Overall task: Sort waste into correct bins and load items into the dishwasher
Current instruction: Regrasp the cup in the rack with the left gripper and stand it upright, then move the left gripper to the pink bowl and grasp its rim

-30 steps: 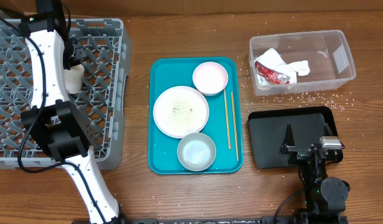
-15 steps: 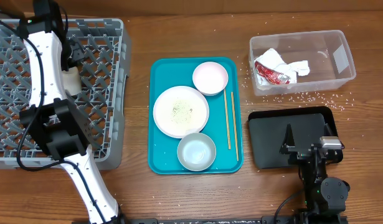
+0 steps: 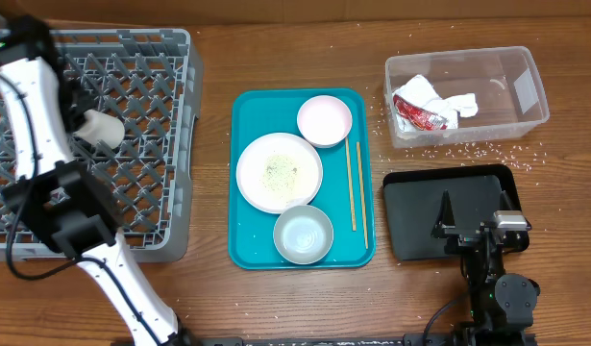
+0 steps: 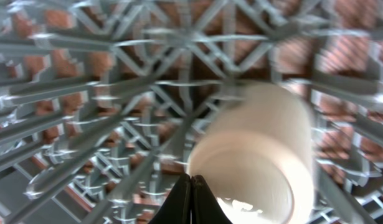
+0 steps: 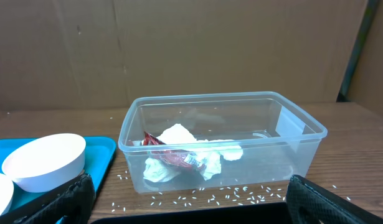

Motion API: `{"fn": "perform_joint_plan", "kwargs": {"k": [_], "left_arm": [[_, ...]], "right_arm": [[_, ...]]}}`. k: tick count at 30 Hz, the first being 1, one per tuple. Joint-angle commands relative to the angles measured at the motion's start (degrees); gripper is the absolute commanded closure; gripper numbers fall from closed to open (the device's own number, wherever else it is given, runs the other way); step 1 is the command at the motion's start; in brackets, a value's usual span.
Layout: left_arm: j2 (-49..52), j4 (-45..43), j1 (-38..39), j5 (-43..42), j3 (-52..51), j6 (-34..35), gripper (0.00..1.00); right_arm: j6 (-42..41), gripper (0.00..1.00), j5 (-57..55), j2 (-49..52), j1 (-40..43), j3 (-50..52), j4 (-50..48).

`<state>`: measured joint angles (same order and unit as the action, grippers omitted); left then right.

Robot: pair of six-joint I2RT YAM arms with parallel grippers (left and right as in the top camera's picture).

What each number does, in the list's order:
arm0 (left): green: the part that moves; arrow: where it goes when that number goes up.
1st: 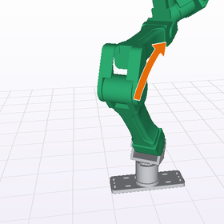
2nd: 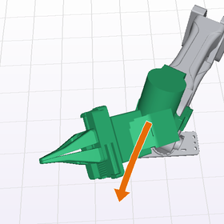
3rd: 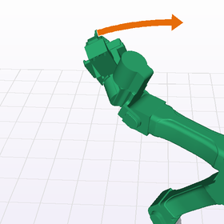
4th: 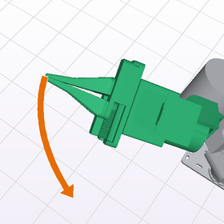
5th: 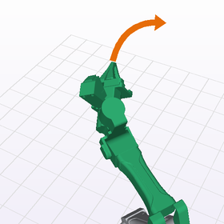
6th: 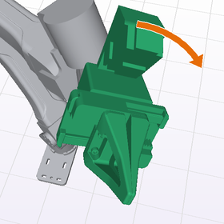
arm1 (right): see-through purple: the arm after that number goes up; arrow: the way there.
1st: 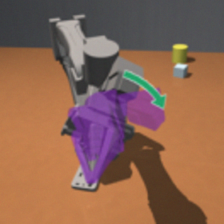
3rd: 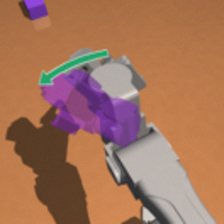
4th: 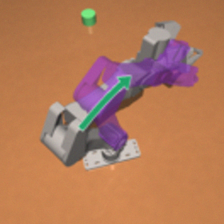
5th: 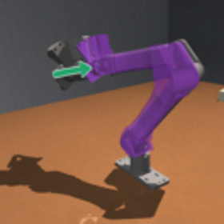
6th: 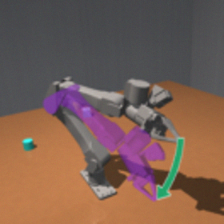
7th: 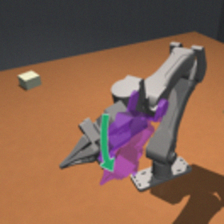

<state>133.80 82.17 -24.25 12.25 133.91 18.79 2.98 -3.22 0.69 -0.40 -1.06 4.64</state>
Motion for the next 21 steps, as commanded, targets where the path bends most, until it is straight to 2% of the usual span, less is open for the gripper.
{"fn": "perform_joint_plan", "kwargs": {"k": [1, 12, 15, 18, 20, 21], "left_arm": [[-3.1, 1.0, -2.4, -2.4, 0.3, 3.1, 0.96], [-18.2, -3.3, -1.1, -12.1, 1.4, 3.1, 0.96], [-22.1, -4.3, 1.2, -20.9, 1.4, 2.4, 0.96], [-23.9, -4.5, 4.8, -32.2, 1.4, -1.6, 0.94], [-23.9, -4.4, 8.9, -39.0, 1.3, -4.9, 0.88], [-23.8, -4.4, 10.6, -40.4, 1.1, -5.9, 0.79]], "right_arm": [[0.1, 0.00, -0.3, -0.5, 0.2, 0.6, -0.3], [0.1, 0.00, -0.3, -0.5, 0.2, 0.6, -0.3], [0.1, 0.00, -0.3, -0.5, 0.2, 0.6, -0.3], [0.1, 0.00, -0.3, -0.5, 0.2, 0.6, -0.3], [0.1, 0.00, -0.3, -0.5, 0.2, 0.6, -0.3], [0.1, 0.00, -0.3, -0.5, 0.2, 0.6, -0.3]]}}
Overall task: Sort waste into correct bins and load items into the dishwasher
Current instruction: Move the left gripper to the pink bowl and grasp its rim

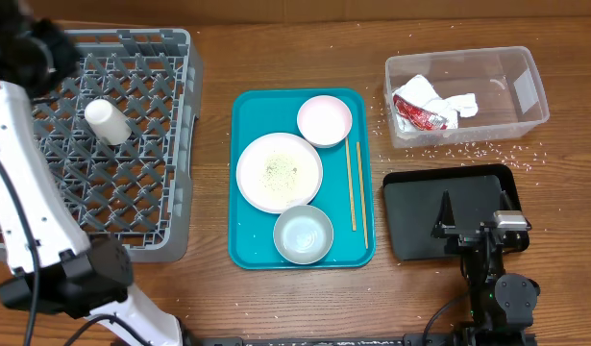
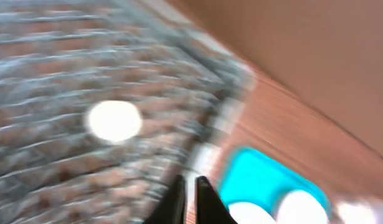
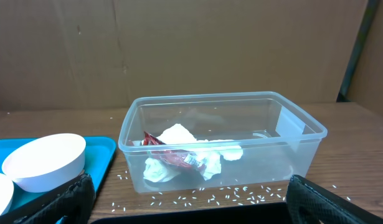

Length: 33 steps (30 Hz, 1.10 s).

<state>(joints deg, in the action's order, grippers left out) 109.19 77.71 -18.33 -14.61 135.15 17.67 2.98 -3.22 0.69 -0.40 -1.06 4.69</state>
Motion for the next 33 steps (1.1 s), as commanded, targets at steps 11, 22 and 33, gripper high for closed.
{"fn": "perform_joint_plan", "kwargs": {"k": [11, 22, 33], "left_arm": [[12.0, -0.9, 31.5, -11.7, -0.8, -18.1, 0.38], [29.5, -5.0, 48.1, 13.4, -0.8, -20.9, 0.42], [33.9, -7.1, 51.9, 17.4, -0.8, -21.1, 0.44]], "right_arm": [[0.1, 0.00, -0.3, -0.5, 0.2, 0.6, -0.3], [0.1, 0.00, -0.3, -0.5, 0.2, 0.6, -0.3], [0.1, 0.00, -0.3, -0.5, 0.2, 0.6, -0.3]]}}
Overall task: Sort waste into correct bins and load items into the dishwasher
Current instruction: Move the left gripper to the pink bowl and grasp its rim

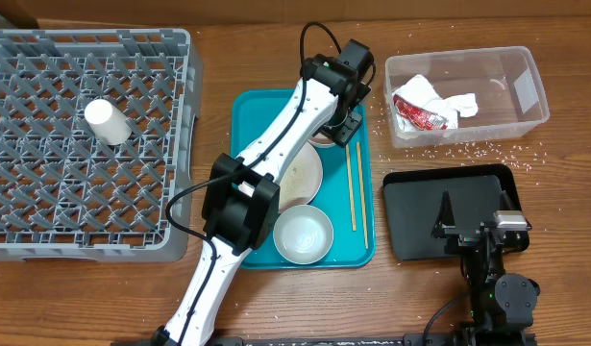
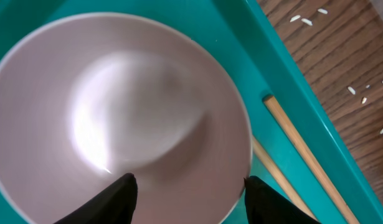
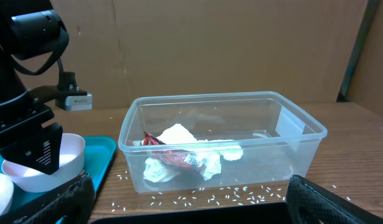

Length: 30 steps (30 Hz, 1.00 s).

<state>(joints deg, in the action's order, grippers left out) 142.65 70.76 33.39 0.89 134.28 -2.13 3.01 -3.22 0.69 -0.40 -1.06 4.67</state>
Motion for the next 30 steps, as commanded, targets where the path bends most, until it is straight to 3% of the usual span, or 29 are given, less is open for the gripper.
{"fn": "perform_joint_plan", "kwargs": {"k": [1, 9, 12, 26, 30], "left_arm": [[0.4, -0.1, 0.2, 1.8, 0.1, -1.3, 0.46], [0.5, -0.6, 0.2, -2.5, -1.3, -1.2, 0.51], [0.5, -0.7, 0.2, -2.4, -1.3, -0.4, 0.61], [0.5, -2.4, 0.4, -2.8, -5.4, -0.5, 0.61], [0.5, -2.5, 0.4, -2.8, -5.4, -0.4, 0.75]], "right_arm": [[0.0, 0.00, -0.3, -0.5, 0.2, 0.6, -0.3], [0.0, 0.00, -0.3, -0.5, 0.2, 0.6, -0.3], [0.0, 0.00, -0.3, -0.5, 0.2, 0.6, -0.3], [0.0, 0.00, -0.3, -0.5, 0.2, 0.6, -0.3], [0.0, 0.00, -0.3, -0.5, 0.2, 0.6, -0.3]]}}
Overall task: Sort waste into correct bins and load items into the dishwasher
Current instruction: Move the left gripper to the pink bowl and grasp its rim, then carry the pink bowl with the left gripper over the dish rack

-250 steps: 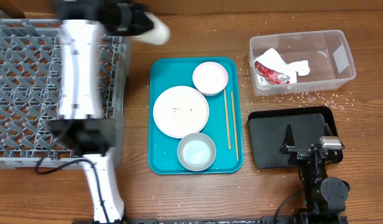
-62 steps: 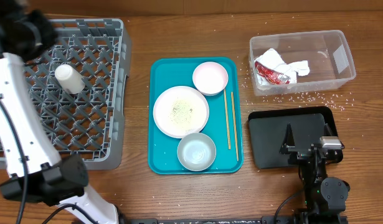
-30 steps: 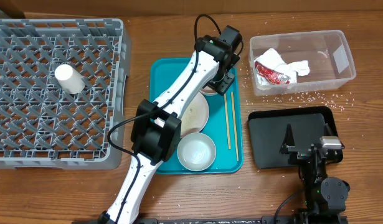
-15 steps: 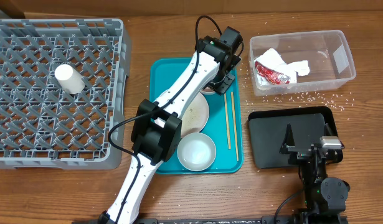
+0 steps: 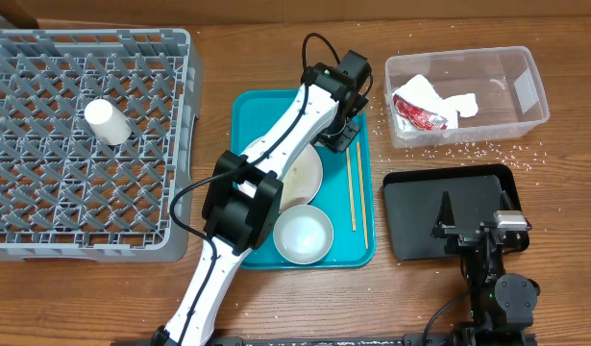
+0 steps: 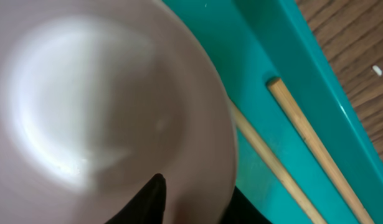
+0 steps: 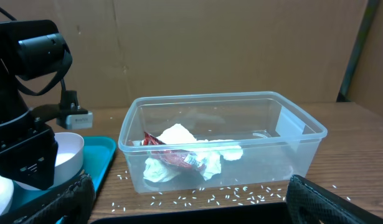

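My left gripper is down on the pink bowl at the far right corner of the teal tray. In the left wrist view one finger sits inside the bowl and the other outside its rim; the rim hides whether they clamp it. Two wooden chopsticks lie along the tray's right side. The white plate with crumbs and a pale bowl are also on the tray. A white cup lies in the grey dish rack. My right gripper rests open over the black tray.
A clear plastic bin holding crumpled paper and a red wrapper stands at the back right. Rice grains are scattered on the wood around it. The left arm stretches across the plate and the tray's middle.
My left gripper has sunk lower onto the pink bowl and its fingers stand closer together, now one on each side of the rim. The right arm has not moved.
My left gripper was in the dish rack at the white cup. Then it was clear of the rack with the cup left lying there. Later it hung open over the pink bowl on the tray, and now it straddles that bowl's rim.
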Motion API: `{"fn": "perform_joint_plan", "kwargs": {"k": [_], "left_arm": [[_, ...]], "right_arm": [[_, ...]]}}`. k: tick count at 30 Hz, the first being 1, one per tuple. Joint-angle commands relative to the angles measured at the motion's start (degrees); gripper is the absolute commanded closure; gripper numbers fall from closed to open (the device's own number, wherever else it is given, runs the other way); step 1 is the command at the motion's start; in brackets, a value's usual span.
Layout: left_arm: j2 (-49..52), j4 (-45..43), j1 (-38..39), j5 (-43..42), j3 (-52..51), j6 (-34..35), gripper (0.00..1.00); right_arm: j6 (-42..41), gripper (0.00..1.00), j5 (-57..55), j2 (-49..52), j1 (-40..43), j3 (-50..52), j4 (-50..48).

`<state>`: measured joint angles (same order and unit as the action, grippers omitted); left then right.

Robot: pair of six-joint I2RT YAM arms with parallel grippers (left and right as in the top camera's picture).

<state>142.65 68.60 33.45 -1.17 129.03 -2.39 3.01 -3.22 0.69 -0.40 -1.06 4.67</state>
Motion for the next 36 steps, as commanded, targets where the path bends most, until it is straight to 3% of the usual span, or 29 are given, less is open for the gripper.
{"fn": "perform_joint_plan", "kwargs": {"k": [1, 8, 17, 23, 28, 36], "left_arm": [[0.5, -0.3, 0.3, -0.8, 0.1, -0.2, 0.75], [0.1, 2.2, 0.3, -0.8, 5.3, 1.1, 0.96], [-0.3, 12.0, -1.9, -0.8, 26.6, 6.6, 0.96], [-0.4, 19.0, -9.5, -2.6, 43.6, 10.5, 0.96], [-0.4, 22.4, -23.1, -16.1, 51.0, 11.4, 0.96], [-0.2, 21.3, -48.2, -44.3, 46.4, 11.4, 0.96]], "right_arm": [[0.0, 0.00, -0.3, -0.5, 0.2, 0.6, -0.3], [0.0, 0.00, -0.3, -0.5, 0.2, 0.6, -0.3], [0.0, 0.00, -0.3, -0.5, 0.2, 0.6, -0.3], [0.0, 0.00, -0.3, -0.5, 0.2, 0.6, -0.3], [0.1, 0.00, -0.3, -0.5, 0.2, 0.6, -0.3], [0.1, 0.00, -0.3, -0.5, 0.2, 0.6, -0.3]]}}
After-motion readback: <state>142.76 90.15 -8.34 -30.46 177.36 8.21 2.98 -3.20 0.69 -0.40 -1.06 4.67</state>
